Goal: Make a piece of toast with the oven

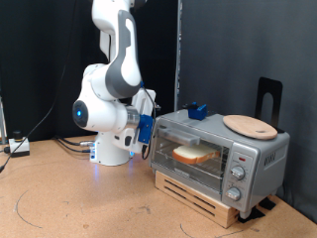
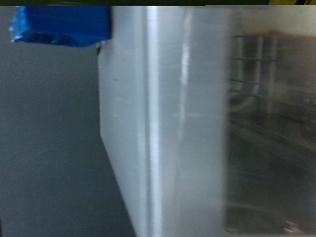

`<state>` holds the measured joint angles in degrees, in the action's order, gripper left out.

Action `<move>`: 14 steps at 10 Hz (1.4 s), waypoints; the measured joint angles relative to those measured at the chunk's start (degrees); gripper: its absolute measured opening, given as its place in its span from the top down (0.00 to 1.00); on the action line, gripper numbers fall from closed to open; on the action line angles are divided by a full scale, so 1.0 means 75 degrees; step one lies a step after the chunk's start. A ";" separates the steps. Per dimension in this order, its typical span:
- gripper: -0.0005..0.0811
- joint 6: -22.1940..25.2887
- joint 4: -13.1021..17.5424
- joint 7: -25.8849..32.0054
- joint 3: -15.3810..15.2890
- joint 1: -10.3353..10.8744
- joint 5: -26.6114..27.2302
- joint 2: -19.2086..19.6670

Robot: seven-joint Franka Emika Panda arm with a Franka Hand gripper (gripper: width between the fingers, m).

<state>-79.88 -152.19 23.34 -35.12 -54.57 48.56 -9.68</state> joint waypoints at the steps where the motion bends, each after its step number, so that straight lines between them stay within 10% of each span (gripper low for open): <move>1: 0.01 0.0063 -0.0147 -0.0084 -0.0030 0.0084 0.0164 -0.0354; 6: 0.01 -0.0957 -0.0184 -0.0884 0.0028 -0.0355 0.0065 -0.0676; 14: 0.01 -0.1066 0.1341 -0.0667 0.0190 -0.0805 -0.1227 0.1209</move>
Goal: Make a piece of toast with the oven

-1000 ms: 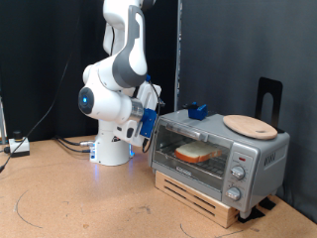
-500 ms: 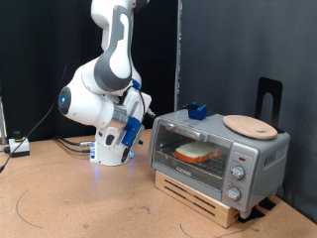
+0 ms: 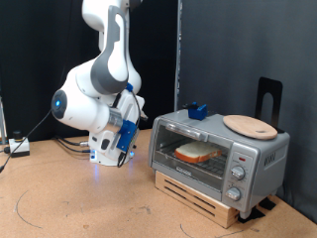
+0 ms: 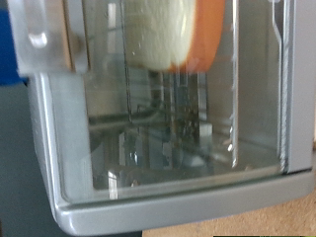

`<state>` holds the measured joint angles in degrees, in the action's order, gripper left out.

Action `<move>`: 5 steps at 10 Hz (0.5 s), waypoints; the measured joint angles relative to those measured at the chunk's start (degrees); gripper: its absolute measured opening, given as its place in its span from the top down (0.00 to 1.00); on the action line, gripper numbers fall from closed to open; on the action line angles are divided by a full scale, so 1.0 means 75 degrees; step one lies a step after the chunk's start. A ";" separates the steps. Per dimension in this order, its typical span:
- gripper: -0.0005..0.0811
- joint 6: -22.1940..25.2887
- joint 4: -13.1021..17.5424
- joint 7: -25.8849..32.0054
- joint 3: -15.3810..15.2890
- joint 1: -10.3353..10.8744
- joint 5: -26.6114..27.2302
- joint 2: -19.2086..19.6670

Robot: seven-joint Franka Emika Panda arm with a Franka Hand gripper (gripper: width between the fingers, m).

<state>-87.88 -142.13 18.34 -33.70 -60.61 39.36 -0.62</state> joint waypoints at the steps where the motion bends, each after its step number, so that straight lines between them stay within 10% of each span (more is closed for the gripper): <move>1: 0.01 0.0007 0.0283 -0.0087 0.0071 -0.0036 0.0072 0.0340; 5: 0.01 0.0111 0.0728 -0.0546 0.0180 -0.0082 0.0218 0.0945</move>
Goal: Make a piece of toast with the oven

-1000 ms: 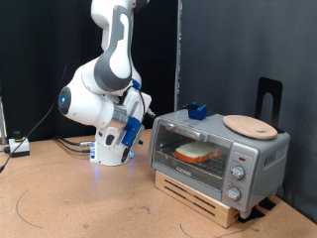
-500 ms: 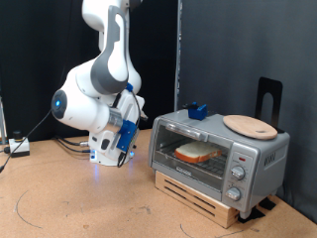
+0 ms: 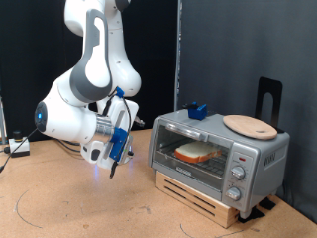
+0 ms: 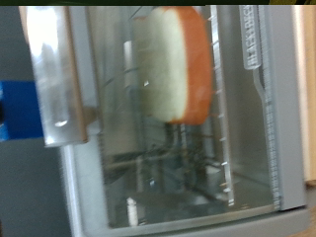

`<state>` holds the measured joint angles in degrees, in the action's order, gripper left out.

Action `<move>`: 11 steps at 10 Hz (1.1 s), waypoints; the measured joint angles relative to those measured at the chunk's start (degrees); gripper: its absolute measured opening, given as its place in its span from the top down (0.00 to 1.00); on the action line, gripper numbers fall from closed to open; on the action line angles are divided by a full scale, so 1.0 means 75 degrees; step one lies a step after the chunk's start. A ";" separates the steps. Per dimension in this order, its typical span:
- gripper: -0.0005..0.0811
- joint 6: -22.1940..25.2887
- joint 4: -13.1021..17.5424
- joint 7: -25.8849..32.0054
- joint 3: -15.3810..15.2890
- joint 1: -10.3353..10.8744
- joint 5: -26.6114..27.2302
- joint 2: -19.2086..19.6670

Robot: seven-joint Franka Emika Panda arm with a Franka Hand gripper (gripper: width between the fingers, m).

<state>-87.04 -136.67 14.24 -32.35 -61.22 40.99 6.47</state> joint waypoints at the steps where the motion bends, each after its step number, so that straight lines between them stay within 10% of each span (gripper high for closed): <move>1: 0.01 0.0142 0.0087 0.0016 -0.0044 0.0027 0.0034 0.0084; 9: 0.01 -0.1607 0.1419 -0.1163 -0.0376 0.0904 0.0855 0.1696; 11: 0.01 -0.1223 0.1474 -0.1348 -0.0373 0.0903 0.0803 0.1757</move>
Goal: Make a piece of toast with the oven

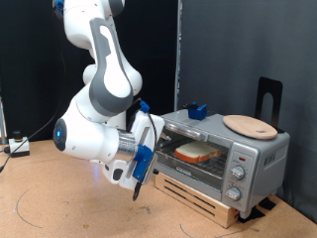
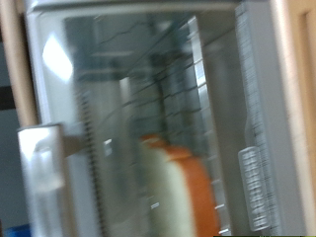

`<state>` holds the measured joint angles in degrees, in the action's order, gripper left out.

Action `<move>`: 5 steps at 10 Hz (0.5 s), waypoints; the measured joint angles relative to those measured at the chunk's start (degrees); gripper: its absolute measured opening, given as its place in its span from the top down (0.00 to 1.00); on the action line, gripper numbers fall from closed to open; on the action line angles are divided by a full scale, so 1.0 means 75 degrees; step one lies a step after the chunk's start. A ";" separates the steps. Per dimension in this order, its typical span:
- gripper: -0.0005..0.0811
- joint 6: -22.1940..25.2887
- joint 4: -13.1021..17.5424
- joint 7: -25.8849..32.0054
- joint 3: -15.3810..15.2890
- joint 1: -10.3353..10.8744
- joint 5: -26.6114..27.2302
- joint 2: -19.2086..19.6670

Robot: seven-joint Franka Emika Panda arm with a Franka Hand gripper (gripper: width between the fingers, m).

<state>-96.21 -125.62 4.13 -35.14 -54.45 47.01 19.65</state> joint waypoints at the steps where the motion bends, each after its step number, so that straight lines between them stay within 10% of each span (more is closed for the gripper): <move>1: 0.01 0.0698 0.0355 -0.0538 0.0013 0.0069 -0.0402 0.0262; 5: 0.01 0.1152 0.2030 -0.0946 -0.0006 0.0641 -0.1486 0.1655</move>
<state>-87.57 -110.40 -2.96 -35.19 -49.64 35.87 32.06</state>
